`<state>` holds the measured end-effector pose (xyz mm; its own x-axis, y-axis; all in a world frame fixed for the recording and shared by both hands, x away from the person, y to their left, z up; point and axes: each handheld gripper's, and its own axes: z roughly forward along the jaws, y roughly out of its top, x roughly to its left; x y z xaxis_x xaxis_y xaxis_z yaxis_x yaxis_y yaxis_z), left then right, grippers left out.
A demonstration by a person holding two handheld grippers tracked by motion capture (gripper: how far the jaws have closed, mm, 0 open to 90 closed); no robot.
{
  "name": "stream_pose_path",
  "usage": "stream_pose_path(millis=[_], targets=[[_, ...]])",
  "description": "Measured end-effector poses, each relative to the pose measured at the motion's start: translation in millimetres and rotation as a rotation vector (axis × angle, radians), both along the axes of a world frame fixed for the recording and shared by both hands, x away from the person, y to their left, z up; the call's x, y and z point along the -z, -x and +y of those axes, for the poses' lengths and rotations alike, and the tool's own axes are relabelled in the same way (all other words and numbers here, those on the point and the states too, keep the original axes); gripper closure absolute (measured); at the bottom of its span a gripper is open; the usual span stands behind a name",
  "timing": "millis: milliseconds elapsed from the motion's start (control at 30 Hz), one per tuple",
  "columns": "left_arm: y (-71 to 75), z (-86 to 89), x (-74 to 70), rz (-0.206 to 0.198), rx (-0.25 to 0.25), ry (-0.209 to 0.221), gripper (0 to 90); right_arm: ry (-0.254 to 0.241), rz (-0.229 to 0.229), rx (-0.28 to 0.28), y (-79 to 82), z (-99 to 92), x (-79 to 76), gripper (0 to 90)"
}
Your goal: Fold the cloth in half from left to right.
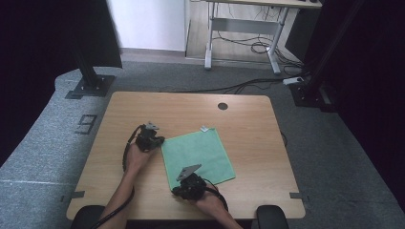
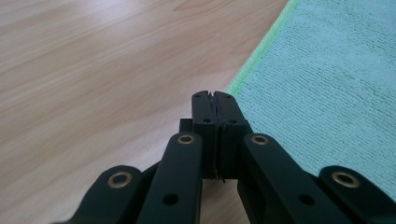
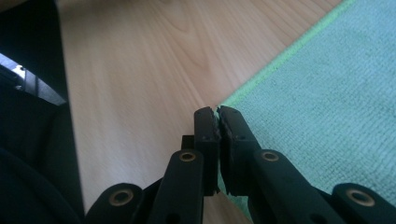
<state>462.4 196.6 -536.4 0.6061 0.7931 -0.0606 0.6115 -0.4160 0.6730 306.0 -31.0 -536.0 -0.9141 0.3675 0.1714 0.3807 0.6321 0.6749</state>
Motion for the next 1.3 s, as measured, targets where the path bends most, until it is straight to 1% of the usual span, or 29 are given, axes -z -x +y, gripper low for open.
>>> stream_pose_path(millis=[67,133,267,333,500,633,700,800,900,967,1033,1133,1267,1300], targets=[[1.9,5.0,-1.8,-0.002,-0.001,-0.015,88.1,-0.001,-0.006,-0.012,1.5,4.7,-2.3,85.1],[2.5,7.0,-4.6,-0.004,-0.003,-0.021,88.1,-0.003,-0.014,-0.013,2.3,5.5,-5.7,85.1],[1.0,2.8,-14.8,-0.029,0.003,-0.016,88.2,-0.028,-0.029,0.005,1.6,-3.3,-16.5,85.1],[-1.0,-1.9,-21.2,-0.043,0.007,-0.001,88.2,-0.039,-0.039,0.020,0.7,-9.7,-22.7,85.2],[-7.2,-17.8,-38.6,-0.079,0.029,0.019,88.3,-0.049,-0.074,0.060,-1.1,-28.0,-35.3,85.3],[-13.2,-34.3,-49.7,-0.099,0.050,0.035,88.4,-0.058,-0.093,0.100,-3.7,-44.4,-40.9,85.3],[-16.5,-43.9,-53.0,-0.107,0.063,0.034,88.4,-0.061,-0.099,0.117,-5.4,-53.3,-42.5,85.4],[-21.0,-59.6,-55.5,-0.113,0.084,0.025,88.4,-0.066,-0.106,0.148,-7.1,-67.0,-43.7,85.4],[-25.6,-74.7,-55.6,-0.116,0.101,0.025,88.6,-0.072,-0.107,0.180,-8.4,-80.5,-44.0,85.4],[-28.5,-83.5,-55.3,-0.118,0.112,0.017,88.6,-0.074,-0.109,0.199,-9.0,-88.9,-44.0,85.4],[-30.7,-90.9,-55.1,-0.118,0.123,0.012,88.6,-0.077,-0.109,0.215,-9.7,-96.9,-43.9,85.4],[-33.7,-101.3,-54.3,-0.123,0.138,-0.017,88.6,-0.083,-0.106,0.240,-10.3,-108.0,-43.4,85.4],[-37.6,-111.4,-54.7,-0.128,0.150,-0.026,88.6,-0.090,-0.109,0.269,-10.9,-119.9,-42.5,85.4],[-37.6,-111.4,-54.7,-0.128,0.150,-0.026,88.7,-0.092,-0.108,0.276,-11.1,-122.1,-42.5,85.4]])
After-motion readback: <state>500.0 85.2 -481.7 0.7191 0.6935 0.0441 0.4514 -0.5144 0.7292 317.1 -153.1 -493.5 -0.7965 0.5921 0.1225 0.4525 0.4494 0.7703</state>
